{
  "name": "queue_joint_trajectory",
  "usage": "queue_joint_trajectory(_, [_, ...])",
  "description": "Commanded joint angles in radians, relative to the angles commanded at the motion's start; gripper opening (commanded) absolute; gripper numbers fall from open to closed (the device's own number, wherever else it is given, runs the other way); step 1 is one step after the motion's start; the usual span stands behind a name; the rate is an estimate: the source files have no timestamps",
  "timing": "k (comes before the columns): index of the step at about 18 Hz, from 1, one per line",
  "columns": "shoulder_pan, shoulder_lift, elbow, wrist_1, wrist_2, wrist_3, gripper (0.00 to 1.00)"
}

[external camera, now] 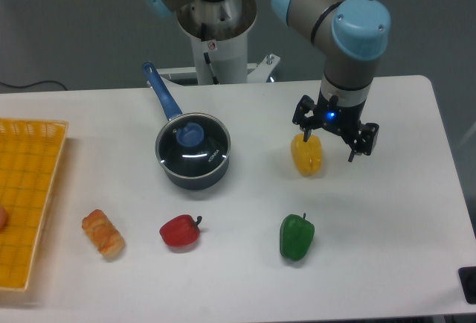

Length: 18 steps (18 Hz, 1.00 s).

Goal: Open the lid
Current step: 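Raise the gripper from above the yellow pepper toward the saucepan, then move the gripper over the saucepan and lower onto the lid knob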

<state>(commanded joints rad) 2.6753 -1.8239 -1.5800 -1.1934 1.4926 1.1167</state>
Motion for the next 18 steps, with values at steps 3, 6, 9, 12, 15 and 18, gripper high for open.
queue_joint_trajectory(3, [-0.055, -0.008, -0.003, 0.005, 0.009, -0.017, 1.00])
queue_joint_trajectory(6, [-0.081, -0.008, -0.015, 0.012, 0.009, -0.076, 1.00])
queue_joint_trajectory(9, [-0.115, -0.012, -0.031, 0.015, 0.032, -0.083, 1.00])
queue_joint_trajectory(12, [-0.176, -0.032, -0.026, 0.009, 0.147, 0.048, 1.00])
queue_joint_trajectory(15, [-0.222, -0.046, -0.020, -0.003, 0.204, 0.187, 1.00])
queue_joint_trajectory(18, [-0.244, -0.043, -0.020, -0.034, 0.204, 0.300, 1.00])
